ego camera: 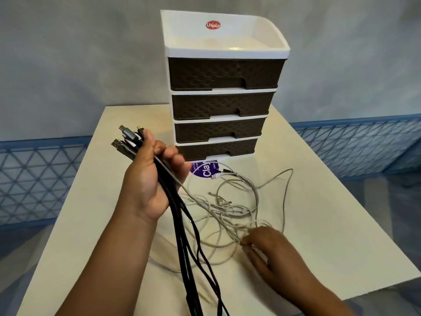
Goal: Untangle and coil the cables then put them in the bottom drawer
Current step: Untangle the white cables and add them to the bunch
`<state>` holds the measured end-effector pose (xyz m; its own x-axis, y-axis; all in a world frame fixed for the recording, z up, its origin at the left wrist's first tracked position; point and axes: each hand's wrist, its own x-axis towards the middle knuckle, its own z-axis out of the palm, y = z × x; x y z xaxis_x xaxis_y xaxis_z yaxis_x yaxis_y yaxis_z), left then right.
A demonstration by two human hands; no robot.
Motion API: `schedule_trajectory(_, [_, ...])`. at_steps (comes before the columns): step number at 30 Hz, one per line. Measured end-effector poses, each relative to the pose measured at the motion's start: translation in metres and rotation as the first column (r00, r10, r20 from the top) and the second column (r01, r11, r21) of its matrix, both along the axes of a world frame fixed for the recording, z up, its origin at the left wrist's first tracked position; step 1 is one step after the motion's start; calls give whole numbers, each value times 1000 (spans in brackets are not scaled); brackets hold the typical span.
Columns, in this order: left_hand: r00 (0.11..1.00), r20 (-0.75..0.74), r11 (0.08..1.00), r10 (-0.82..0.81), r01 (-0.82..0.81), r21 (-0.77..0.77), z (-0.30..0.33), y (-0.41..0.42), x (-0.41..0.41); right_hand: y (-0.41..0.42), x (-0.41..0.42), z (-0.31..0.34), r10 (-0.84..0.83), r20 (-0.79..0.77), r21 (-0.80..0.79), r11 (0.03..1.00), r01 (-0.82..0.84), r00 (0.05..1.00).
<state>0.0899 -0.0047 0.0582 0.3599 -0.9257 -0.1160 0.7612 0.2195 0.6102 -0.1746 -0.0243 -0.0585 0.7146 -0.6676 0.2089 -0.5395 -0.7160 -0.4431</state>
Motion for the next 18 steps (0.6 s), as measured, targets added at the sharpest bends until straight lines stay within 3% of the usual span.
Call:
schedule_trajectory(3, [998,-11,998,-55,55,-24,2,2,4,-29,-8,2,-124,-96,-176,979,106,988])
schedule_trajectory(6, [998,36,998,-56,56,9,2,2,7,-51,-12,23,-231,-49,-270,940,209,972])
schedule_trajectory(10, [991,104,995,-87,80,66,4,2,1,-58,3,96,-245,217,-70,962,265,945])
schedule_trajectory(13, [972,197,990,-130,116,80,5,2,-11,-50,24,151,-149,362,-220,946,239,920])
schedule_trajectory(15, [946,281,986,-163,144,84,7,3,-22,-42,40,176,-58,498,-112,985,131,865])
schedule_trajectory(18, [901,376,976,-218,199,89,10,5,-38,-32,66,197,89,484,-133,991,-27,871])
